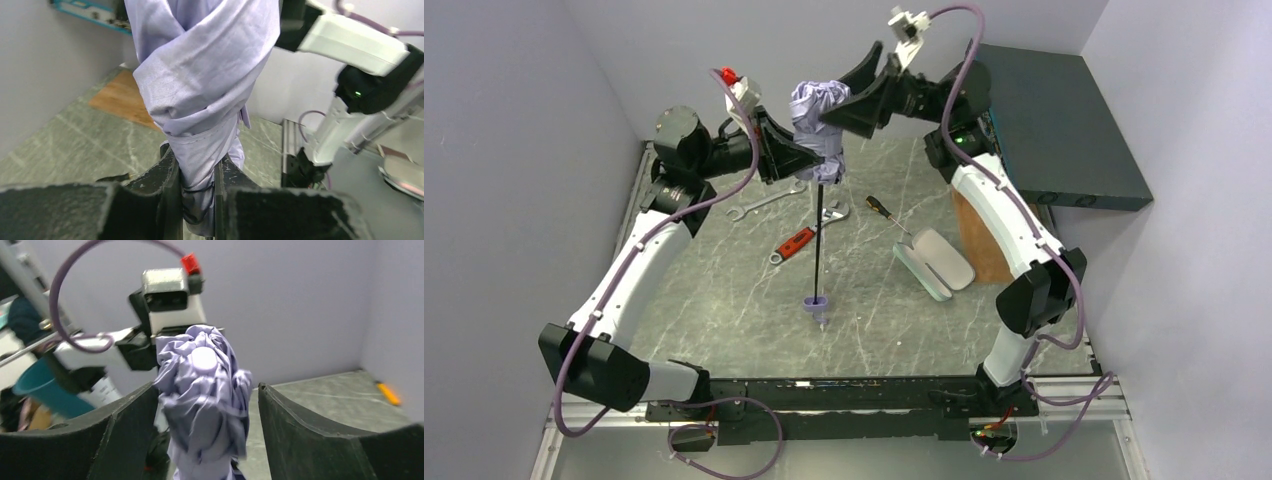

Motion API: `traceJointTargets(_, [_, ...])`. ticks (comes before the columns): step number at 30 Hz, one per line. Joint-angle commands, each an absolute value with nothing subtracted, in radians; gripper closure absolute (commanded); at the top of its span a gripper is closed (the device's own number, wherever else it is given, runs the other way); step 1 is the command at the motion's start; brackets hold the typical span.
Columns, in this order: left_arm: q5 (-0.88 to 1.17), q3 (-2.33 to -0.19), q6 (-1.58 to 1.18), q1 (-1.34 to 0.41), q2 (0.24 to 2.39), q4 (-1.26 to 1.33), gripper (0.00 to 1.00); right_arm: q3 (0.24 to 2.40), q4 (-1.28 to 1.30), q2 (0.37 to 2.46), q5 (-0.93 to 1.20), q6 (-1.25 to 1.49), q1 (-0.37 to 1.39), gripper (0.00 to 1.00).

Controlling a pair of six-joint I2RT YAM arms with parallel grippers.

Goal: Open the umbrella

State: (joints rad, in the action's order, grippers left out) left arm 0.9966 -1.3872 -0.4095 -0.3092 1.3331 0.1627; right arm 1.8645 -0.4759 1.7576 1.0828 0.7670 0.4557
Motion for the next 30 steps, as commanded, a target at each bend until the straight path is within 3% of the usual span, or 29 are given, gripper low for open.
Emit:
traceJointTargets(1, [0.82, -1.451, -0.399, -0.255, 1.315, 0.151, 1.0, 1.928, -0.246, 1.717, 0.895, 0.655, 0.356, 0.25])
traceJointTargets(6, [0.596, -1.498, -0.303, -0.248, 1.292, 0.065, 1.0, 1.751, -0.173, 1.584, 0.734, 0.486, 0.372, 0.37])
traceJointTargets(11, [0.451, -1.508, -0.234, -0.286, 1.28, 0.005, 1.0, 1.84, 0.053, 1.593, 0.578, 0.278, 0.486, 0.49])
traceJointTargets(24, [0.456, -1.453, -0.207, -0.358, 1.248, 0.039, 1.0, 1.881, 0.082, 1.633, 0.433, 0.22, 0.601, 0.43])
traceJointTargets(28, [0.47, -1.452, -0.204, -0.362, 1.241, 0.033, 1.0, 1.885, 0.085, 1.636, 0.399, 0.215, 0.601, 0.55])
traceJointTargets(30, [0.477, -1.454, -0.204, -0.363, 1.239, 0.033, 1.0, 1.897, 0.099, 1.644, 0.399, 0.209, 0.601, 0.66])
